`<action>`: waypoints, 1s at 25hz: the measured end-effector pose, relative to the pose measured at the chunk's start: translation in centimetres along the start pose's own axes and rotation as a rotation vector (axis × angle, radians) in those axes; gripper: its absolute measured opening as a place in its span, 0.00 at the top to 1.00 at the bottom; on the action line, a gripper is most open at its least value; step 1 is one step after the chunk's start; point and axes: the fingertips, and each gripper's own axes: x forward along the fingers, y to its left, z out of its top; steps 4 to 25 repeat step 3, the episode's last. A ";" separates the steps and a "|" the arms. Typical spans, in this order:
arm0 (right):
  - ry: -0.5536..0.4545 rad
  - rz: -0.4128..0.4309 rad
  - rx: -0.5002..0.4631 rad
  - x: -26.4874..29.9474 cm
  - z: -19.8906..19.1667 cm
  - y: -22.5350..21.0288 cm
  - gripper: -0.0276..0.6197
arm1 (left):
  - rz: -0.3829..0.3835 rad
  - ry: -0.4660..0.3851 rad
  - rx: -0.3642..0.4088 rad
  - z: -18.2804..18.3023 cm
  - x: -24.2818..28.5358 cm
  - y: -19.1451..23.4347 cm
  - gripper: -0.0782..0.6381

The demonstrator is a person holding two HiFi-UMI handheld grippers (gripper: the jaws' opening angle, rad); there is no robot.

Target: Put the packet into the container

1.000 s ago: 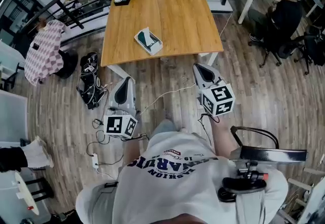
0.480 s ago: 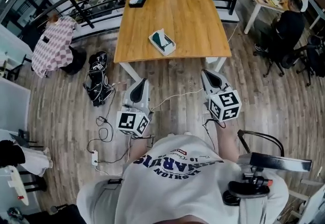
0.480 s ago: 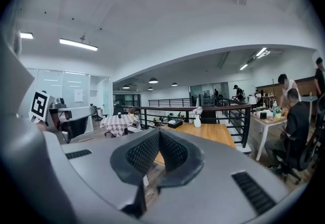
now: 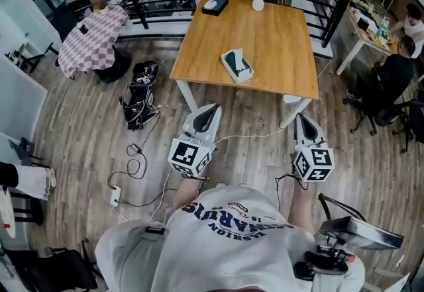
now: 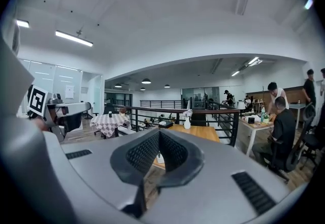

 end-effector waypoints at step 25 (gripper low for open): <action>0.008 0.001 0.002 -0.2 -0.5 0.5 0.95 | 0.008 0.008 -0.003 -0.3 -0.5 0.4 0.89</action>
